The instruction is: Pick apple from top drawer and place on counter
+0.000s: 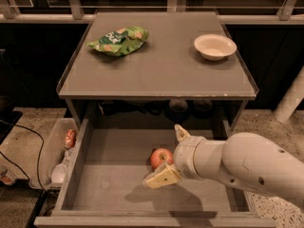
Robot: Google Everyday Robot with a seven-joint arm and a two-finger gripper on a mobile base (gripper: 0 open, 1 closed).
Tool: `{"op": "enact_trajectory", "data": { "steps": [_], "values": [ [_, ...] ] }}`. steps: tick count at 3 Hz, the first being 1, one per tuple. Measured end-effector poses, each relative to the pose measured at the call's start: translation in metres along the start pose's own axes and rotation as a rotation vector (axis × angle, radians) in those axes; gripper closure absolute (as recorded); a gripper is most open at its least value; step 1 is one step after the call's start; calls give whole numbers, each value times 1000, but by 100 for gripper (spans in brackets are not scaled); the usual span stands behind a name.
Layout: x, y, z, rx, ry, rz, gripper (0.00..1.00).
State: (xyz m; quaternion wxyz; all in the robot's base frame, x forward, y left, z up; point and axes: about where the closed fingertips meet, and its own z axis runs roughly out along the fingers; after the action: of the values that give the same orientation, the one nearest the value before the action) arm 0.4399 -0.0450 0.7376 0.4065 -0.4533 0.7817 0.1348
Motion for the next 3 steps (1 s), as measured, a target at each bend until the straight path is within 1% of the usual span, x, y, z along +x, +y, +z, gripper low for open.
{"op": "enact_trajectory", "data": {
  "steps": [1, 2, 3],
  "values": [
    [20, -12, 24, 17, 5, -8, 0],
    [47, -30, 42, -5, -10, 50, 0],
    [72, -37, 60, -50, -31, 129, 0]
  ]
}}
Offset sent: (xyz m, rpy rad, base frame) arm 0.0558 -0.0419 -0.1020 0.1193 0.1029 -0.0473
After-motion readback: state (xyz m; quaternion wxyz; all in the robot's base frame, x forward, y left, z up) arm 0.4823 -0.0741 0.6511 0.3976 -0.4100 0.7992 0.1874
